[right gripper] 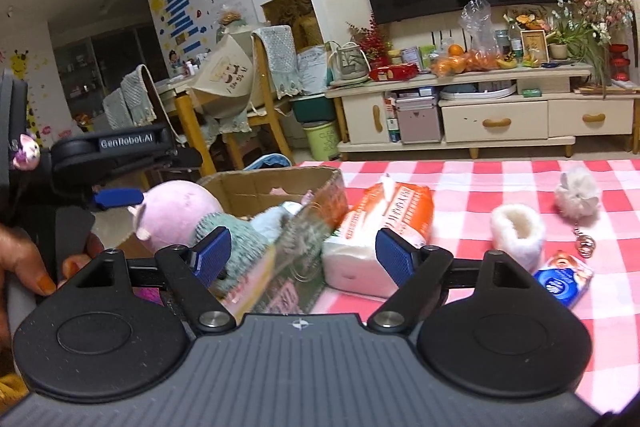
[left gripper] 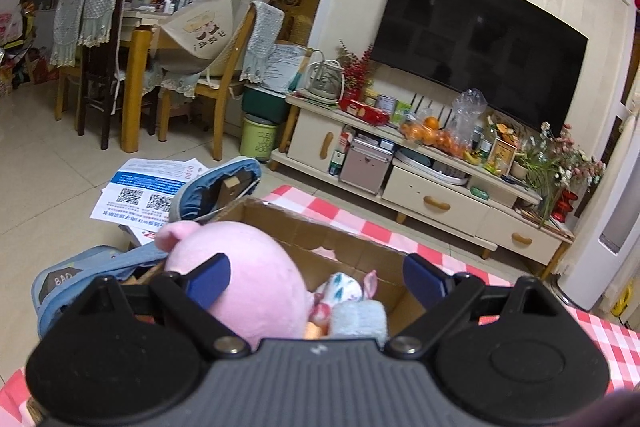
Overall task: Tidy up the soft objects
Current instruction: 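Carry both plushes over the cardboard box and open both tools to release them, then move both open tools back over the items left on the table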
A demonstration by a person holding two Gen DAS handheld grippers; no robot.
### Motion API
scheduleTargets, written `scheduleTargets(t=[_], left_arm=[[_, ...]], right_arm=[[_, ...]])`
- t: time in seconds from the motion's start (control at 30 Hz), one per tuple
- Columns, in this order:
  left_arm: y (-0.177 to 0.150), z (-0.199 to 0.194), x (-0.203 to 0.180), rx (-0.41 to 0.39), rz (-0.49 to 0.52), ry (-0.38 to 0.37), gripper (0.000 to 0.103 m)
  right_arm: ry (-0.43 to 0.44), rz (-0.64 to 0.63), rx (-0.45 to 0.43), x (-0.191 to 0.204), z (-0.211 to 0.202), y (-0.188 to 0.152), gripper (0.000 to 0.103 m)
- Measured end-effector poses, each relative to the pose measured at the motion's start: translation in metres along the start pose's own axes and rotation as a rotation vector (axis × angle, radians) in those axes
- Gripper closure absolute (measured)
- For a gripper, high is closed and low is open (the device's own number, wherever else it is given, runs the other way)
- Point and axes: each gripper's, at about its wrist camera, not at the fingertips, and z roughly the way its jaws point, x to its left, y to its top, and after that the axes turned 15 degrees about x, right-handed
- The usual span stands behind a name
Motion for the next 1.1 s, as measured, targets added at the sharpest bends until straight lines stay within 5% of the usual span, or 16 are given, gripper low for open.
scheduleTargets(t=[1.1], left_arm=[[-0.031, 0.001, -0.090, 0.021, 0.231, -0.025, 0.006]], right_arm=[[-0.091, 0.058, -0.034, -0.017, -0.020, -0.013, 0.000]])
